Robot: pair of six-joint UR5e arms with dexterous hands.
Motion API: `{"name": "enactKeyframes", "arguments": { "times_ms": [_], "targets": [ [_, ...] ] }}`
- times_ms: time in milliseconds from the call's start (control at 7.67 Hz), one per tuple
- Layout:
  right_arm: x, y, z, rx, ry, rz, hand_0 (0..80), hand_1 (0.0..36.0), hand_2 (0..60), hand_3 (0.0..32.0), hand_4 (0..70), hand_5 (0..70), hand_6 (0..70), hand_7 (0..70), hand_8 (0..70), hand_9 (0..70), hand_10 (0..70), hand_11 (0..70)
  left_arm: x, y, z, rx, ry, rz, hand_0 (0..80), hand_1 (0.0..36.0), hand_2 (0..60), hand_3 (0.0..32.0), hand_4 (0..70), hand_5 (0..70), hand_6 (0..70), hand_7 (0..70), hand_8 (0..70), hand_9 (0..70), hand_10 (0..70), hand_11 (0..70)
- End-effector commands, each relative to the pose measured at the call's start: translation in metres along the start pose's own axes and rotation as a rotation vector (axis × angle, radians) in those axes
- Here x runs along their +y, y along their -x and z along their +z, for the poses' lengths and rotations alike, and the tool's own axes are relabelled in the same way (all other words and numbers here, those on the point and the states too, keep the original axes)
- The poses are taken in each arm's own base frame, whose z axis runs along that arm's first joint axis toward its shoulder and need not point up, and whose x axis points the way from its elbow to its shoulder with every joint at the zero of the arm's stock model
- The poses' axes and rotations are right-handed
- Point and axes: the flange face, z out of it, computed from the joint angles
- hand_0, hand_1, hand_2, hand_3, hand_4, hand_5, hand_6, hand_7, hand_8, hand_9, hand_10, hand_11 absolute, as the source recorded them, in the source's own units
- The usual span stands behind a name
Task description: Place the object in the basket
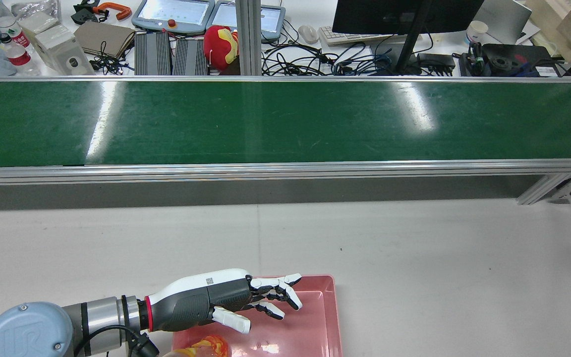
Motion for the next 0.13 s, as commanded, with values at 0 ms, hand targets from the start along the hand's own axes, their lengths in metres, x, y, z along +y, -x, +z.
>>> {"name": "enactKeyframes", "arguments": {
  "times_ms": [0],
  "targets": [
    [0.0008,0.0001,0.0002,0.0,0.002,0.002,0.0,0.0,0.0,0.0,0.0,0.0,0.0,0.0,0.0,0.0,0.0,0.0,0.0068,-0.0205,-0.0132,0.022,-0.013,0.01,5.0,0.0,0.0,0.0,12.0,29.3,1.2,0.5,9.3,12.4,13.4,18.5]
  ]
}}
